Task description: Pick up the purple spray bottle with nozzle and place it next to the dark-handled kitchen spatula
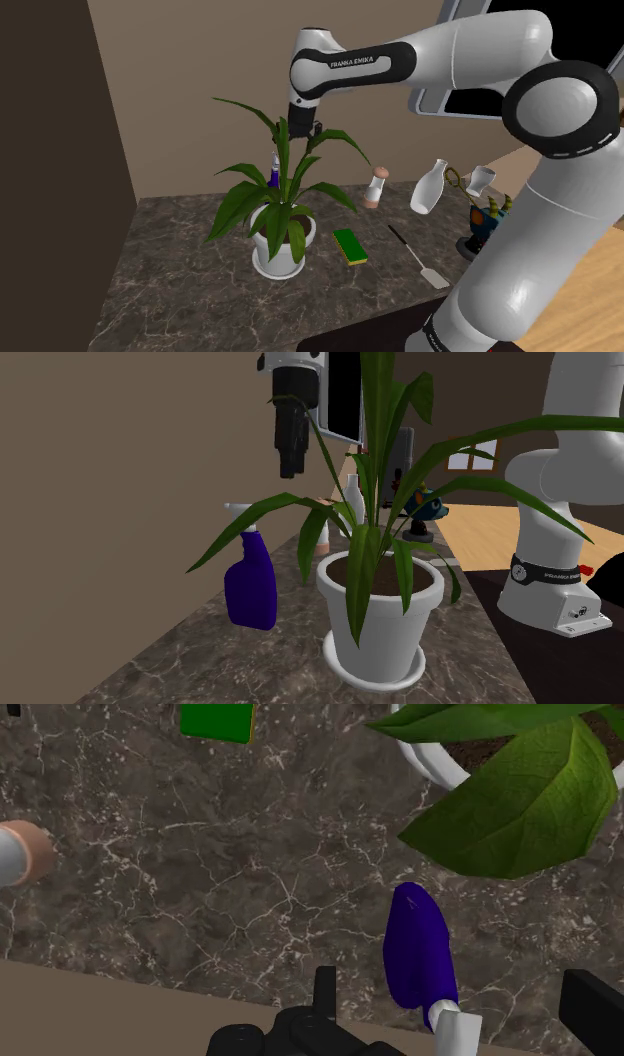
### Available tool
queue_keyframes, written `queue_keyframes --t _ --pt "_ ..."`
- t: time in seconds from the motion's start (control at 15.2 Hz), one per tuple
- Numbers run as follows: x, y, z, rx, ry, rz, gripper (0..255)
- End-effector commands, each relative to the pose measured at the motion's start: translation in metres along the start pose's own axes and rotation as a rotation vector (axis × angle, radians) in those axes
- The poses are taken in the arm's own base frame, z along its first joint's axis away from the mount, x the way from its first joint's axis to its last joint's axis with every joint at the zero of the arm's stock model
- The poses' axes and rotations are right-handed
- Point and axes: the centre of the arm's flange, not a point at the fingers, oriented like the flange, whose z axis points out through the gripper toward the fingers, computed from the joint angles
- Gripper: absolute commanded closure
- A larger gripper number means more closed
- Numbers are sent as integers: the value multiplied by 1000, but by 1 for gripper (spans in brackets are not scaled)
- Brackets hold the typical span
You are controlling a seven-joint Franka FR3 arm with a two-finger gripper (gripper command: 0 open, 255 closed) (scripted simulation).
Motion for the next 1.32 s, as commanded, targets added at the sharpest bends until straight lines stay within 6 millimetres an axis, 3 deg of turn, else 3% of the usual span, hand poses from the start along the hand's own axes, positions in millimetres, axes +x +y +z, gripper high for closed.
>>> queue_keyframes --t 0.0,0.26,0.79,1.25 --pt "23 -11 15 5 -5 17 0" --pt "67 -26 41 15 -16 48 0" --pt "68 -28 82 15 -17 49 0" --pt "68 -28 82 15 -17 49 0"
